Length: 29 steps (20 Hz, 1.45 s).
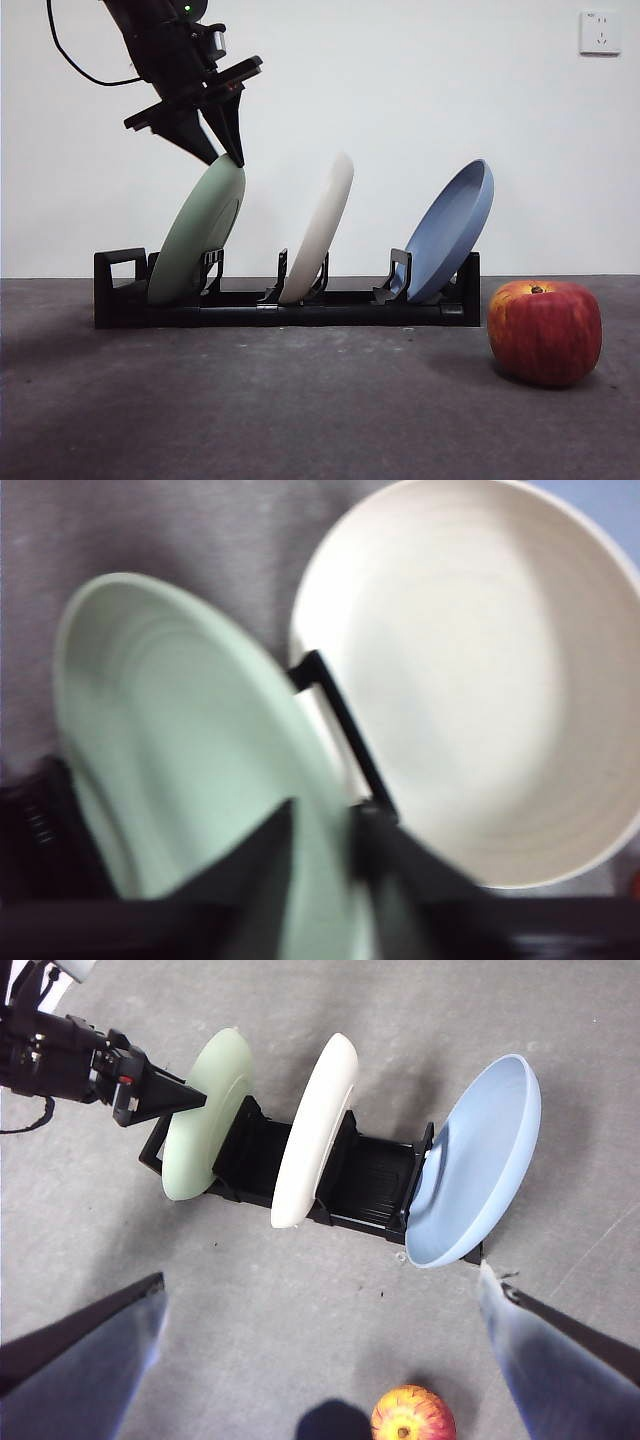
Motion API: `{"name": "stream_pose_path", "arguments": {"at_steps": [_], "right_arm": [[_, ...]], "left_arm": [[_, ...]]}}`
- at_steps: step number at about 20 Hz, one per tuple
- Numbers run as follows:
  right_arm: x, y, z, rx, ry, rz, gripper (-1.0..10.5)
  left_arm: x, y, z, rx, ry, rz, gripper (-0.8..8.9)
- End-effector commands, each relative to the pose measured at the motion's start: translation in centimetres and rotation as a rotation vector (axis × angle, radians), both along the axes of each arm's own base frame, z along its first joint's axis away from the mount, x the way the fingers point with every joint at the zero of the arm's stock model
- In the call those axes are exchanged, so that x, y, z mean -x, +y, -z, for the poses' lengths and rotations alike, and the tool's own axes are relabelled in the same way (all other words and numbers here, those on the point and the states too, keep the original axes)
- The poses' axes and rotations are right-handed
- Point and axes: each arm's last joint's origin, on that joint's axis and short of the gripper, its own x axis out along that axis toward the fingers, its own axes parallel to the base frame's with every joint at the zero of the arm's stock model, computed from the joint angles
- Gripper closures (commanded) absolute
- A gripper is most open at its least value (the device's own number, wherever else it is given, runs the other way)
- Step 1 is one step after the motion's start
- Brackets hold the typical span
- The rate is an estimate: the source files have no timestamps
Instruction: Take the green plate from the plate rack,put the plate on the table,take the apple from the table,put the apple in the plate
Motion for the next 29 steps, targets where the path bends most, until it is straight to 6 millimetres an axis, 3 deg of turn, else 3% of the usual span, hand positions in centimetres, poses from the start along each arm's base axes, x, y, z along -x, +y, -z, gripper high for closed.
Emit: {"name": "stream_pose_path", "arguments": {"at_steps": [1, 7, 10, 12, 15, 19, 24, 27, 29], "right_arm": [[-0.2, 0.1, 0.0, 0.004, -0.001, -0.004, 2.0], [-0.2, 0.1, 0.0, 0.004, -0.001, -0.004, 2.0], [-0.2, 0.1, 0.0, 0.004, -0.002, -0.004, 2.0], [-0.2, 0.1, 0.0, 0.003, -0.007, -0.004, 2.0], [-0.3, 0.1, 0.0, 0.002, -0.011, -0.004, 2.0], [-0.3, 0.1, 0.0, 0.005, -0.013, -0.003, 2.0], [-0.4, -0.1, 0.0, 0.058, -0.024, 0.057, 2.0], [-0.4, -0.2, 0.0, 0.061, -0.025, 0.062, 2.0], [-0.4, -0.1, 0.0, 0.063, -0.026, 0.059, 2.0]], "left_arm": [[-0.1, 0.0, 0.6, -0.029, 0.014, 0.013, 8.26], [0.0, -0.1, -0.4, -0.023, -0.007, 0.028, 8.26], [0.7, -0.4, -4.1, 0.000, -0.078, 0.041, 8.26], [2.1, -0.6, -7.9, 0.022, -0.150, 0.054, 8.26], [5.5, -1.2, -13.0, 0.044, -0.250, 0.102, 8.26], [11.1, -1.6, -17.4, 0.061, -0.364, 0.188, 8.24], [20.6, -0.5, -23.1, 0.053, -0.593, 0.233, 8.22], [26.1, 1.0, -24.7, 0.041, -0.682, 0.229, 8.22], [28.7, 1.9, -24.1, 0.029, -0.668, 0.258, 8.22]]}}
